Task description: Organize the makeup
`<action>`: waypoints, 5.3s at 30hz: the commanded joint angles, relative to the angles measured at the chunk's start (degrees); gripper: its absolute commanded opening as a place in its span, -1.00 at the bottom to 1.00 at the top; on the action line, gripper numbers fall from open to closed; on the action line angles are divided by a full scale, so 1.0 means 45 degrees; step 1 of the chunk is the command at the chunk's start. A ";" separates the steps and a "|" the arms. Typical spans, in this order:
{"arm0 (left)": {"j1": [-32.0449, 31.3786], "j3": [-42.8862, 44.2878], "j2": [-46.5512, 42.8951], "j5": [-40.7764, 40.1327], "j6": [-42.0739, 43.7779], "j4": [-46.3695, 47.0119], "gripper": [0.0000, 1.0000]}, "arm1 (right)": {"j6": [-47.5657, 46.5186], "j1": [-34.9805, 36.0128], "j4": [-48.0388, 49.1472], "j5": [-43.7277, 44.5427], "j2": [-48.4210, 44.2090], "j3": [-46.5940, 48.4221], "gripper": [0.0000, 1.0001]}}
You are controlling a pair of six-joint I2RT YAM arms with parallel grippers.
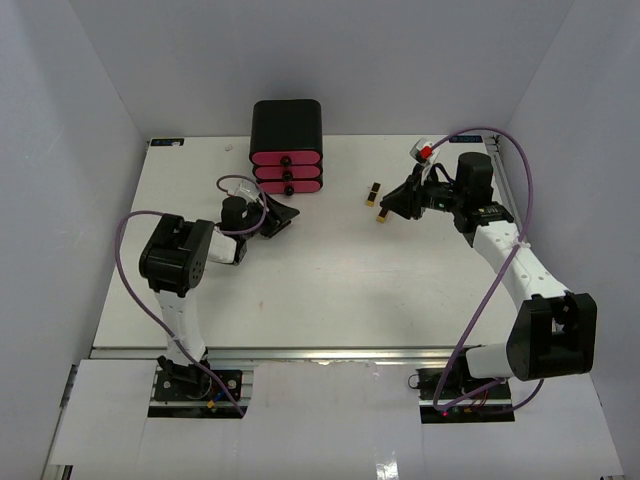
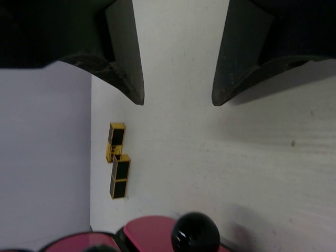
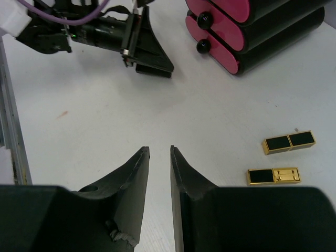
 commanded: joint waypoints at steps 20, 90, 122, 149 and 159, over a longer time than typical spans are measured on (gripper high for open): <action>0.0793 0.4449 0.3923 -0.1325 -0.3120 0.1144 0.08 | 0.0470 -0.0118 0.1404 -0.1060 -0.0397 -0.0476 -0.41; 0.1124 -0.3108 -0.0908 -0.0244 -0.2030 0.4827 0.51 | 0.0695 -0.0125 0.0479 0.1840 0.1032 -0.0097 -0.05; 0.0772 -0.0504 -1.4906 -0.4352 0.9072 -1.1478 0.96 | 0.5391 0.1902 -0.2299 1.3411 0.8482 0.5169 0.30; 0.0737 -0.2286 -1.6830 -0.3967 0.8921 -1.0896 0.96 | -0.0143 0.2923 -0.0499 0.8040 0.5634 0.3261 -0.83; 0.0753 -0.2305 -1.6908 -0.3948 0.9052 -1.0931 0.96 | -0.9114 0.6325 -0.5974 0.6493 0.8015 0.8978 -0.84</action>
